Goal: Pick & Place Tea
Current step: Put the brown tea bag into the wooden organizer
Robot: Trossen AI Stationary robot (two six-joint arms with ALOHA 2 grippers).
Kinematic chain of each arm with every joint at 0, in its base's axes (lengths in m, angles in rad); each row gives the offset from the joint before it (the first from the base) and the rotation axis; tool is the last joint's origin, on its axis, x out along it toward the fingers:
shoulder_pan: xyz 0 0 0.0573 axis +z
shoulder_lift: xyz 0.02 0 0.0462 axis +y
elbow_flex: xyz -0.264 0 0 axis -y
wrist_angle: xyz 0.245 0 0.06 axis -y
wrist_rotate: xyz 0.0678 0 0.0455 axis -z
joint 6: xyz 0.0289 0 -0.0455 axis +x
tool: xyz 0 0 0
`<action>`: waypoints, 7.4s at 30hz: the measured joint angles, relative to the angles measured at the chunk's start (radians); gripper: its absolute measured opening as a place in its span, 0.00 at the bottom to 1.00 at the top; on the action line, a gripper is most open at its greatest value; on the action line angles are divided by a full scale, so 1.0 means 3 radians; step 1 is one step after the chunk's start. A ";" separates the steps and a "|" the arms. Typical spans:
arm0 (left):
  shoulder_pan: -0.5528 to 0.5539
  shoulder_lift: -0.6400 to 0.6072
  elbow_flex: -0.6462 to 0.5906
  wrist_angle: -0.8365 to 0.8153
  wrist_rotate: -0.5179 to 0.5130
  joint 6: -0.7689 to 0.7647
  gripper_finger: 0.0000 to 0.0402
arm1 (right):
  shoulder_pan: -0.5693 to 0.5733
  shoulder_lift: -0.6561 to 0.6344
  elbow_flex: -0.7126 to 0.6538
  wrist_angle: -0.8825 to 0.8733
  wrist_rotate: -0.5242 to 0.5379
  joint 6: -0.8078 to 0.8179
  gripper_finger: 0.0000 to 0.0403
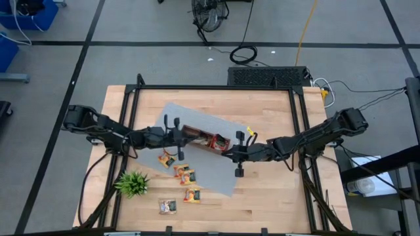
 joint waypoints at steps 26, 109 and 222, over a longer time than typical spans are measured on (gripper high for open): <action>0.0327 0.1349 0.0377 0.1025 0.0797 0.0148 0.00 | -0.0002 0.0000 0.0006 0.0136 0.0175 -0.0037 0.00; -0.0325 0.0747 0.1352 -0.2480 -0.0543 0.0102 0.02 | 0.0000 0.0001 0.0008 0.0052 0.0157 0.0001 0.00; -0.2641 0.1709 0.3513 -0.6055 0.1220 -0.4152 0.77 | 0.0000 0.0003 0.0004 -0.0238 -0.0198 0.0006 0.00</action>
